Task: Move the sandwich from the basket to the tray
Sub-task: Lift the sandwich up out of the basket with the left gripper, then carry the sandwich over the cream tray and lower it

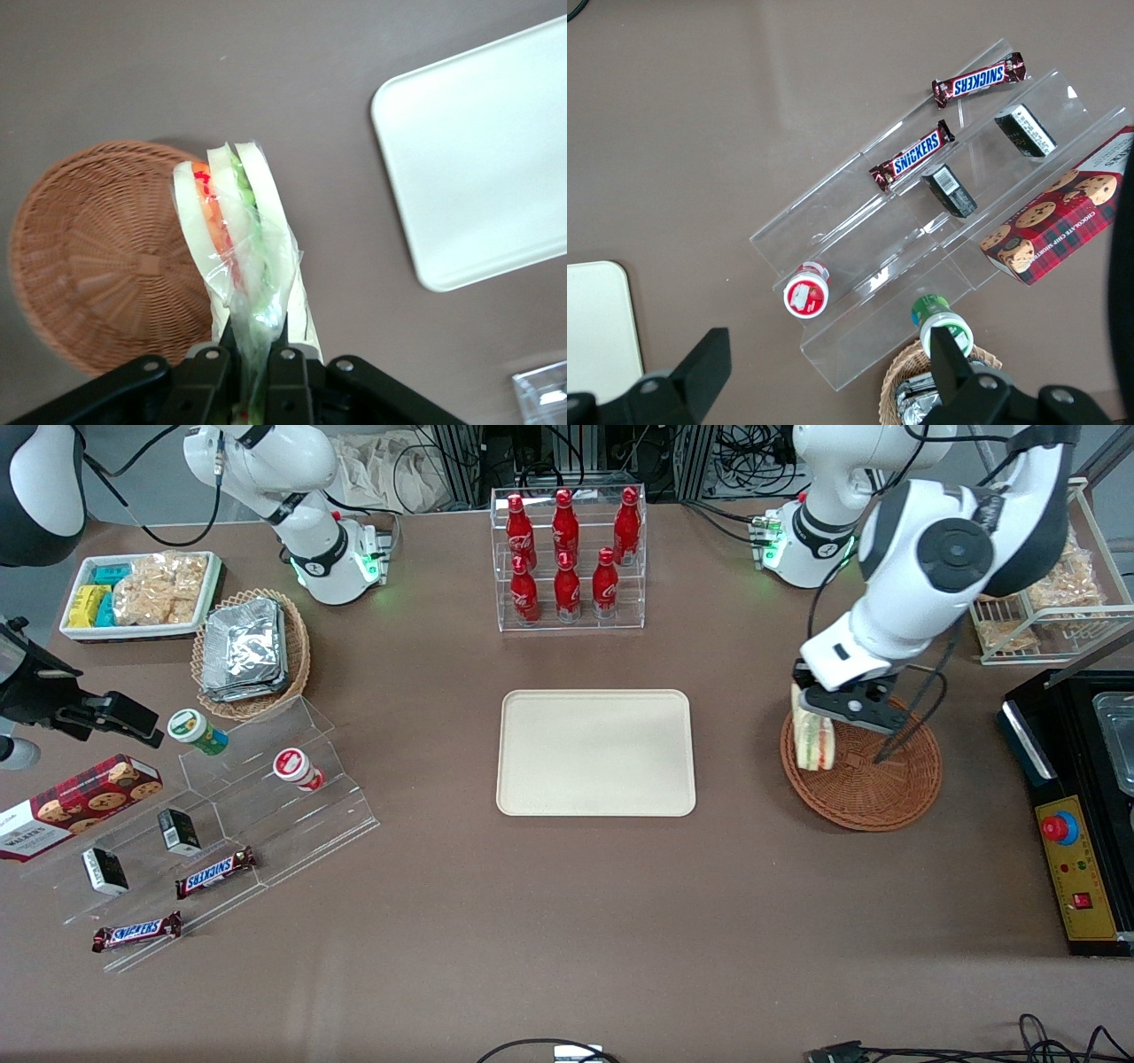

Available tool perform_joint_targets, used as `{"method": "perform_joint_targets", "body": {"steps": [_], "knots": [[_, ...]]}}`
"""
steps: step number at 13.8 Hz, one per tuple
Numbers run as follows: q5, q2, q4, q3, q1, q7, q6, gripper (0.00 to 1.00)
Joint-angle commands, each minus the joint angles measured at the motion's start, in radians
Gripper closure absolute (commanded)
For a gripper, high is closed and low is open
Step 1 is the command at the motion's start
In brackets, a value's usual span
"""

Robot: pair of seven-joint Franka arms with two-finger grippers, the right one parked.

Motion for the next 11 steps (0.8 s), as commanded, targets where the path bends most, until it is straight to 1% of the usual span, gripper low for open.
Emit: {"method": "perform_joint_targets", "body": {"steps": [1,5,8,9,11], "knots": [[-0.011,0.055,0.041,0.008,-0.095,-0.12,0.04,1.0],[-0.006,0.133,0.054,0.006,-0.216,-0.254,0.131,0.99],[0.009,0.247,0.145,0.006,-0.311,-0.364,0.15,0.99],[0.012,0.279,0.171,0.006,-0.333,-0.383,0.15,0.99],[0.014,0.304,0.182,0.006,-0.364,-0.389,0.169,0.99]]}}
